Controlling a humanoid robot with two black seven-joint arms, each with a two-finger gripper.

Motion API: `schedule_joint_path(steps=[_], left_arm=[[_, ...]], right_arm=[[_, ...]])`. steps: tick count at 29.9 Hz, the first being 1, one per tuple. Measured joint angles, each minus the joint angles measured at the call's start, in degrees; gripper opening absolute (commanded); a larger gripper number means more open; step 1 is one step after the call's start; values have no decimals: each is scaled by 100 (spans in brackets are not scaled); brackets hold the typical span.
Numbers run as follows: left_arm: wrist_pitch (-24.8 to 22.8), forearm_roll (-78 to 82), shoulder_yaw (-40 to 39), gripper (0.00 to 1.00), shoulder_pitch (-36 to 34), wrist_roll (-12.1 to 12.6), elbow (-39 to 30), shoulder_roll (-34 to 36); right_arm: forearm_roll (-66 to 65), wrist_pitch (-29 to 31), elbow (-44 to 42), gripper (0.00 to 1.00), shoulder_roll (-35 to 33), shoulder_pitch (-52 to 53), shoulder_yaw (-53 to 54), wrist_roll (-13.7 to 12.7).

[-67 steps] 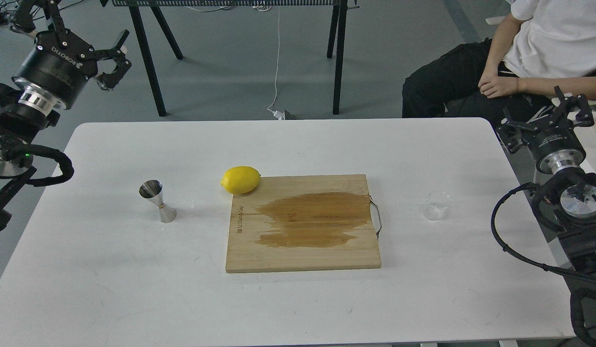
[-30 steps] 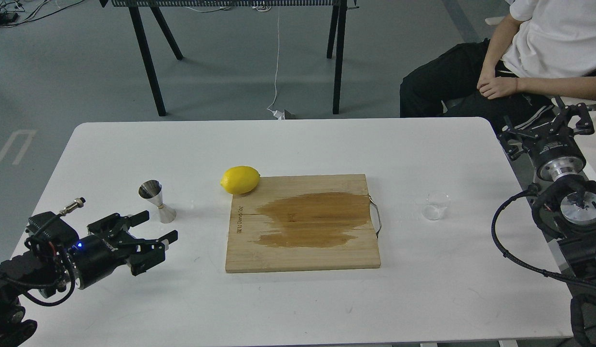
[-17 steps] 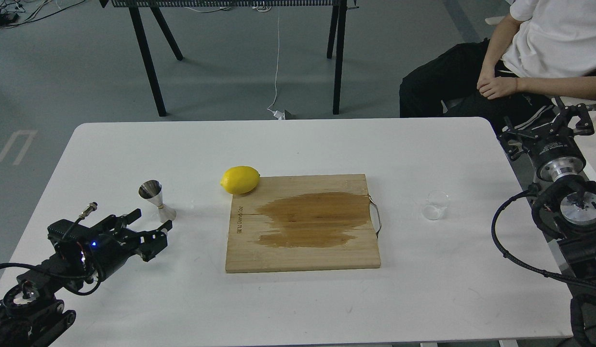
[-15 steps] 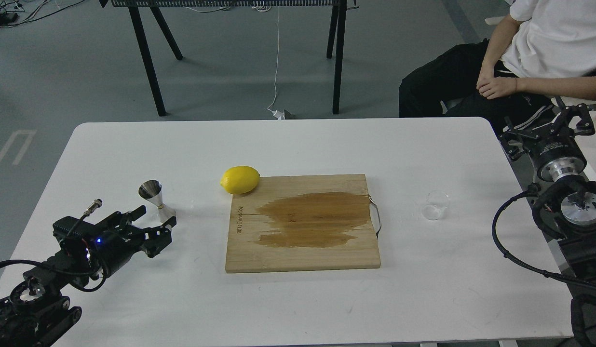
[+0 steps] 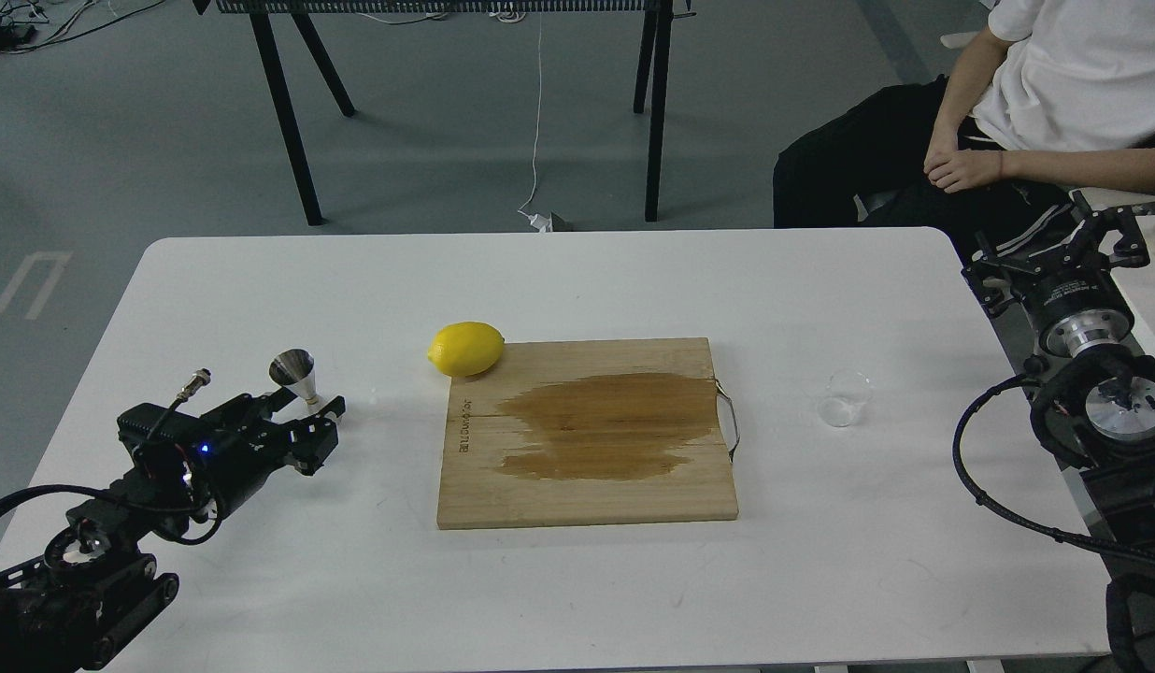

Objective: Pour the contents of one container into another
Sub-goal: 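Lift the jigger with the left gripper and carry it over the board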

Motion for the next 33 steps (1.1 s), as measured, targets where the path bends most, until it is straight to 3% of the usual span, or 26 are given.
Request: schedule_joint_path(steps=[6,17,26,33], left_arm=[[107,-26,9,9,-146,2,311,-176],[405,-16,21,6,-161,-42,159,-159],[242,155,12,6,-346,92,-1787,560],[-227,628,18,6,-1078,151,-2039,299]], right_arm=[[-2,0,-16,100,-10,-8,-6,0],[-4,0,-15,100,-11,-39,-9,0],[-4,0,-5,100,-81,-52,0,0],[3,0,-5,100,-158,-100,11,0]])
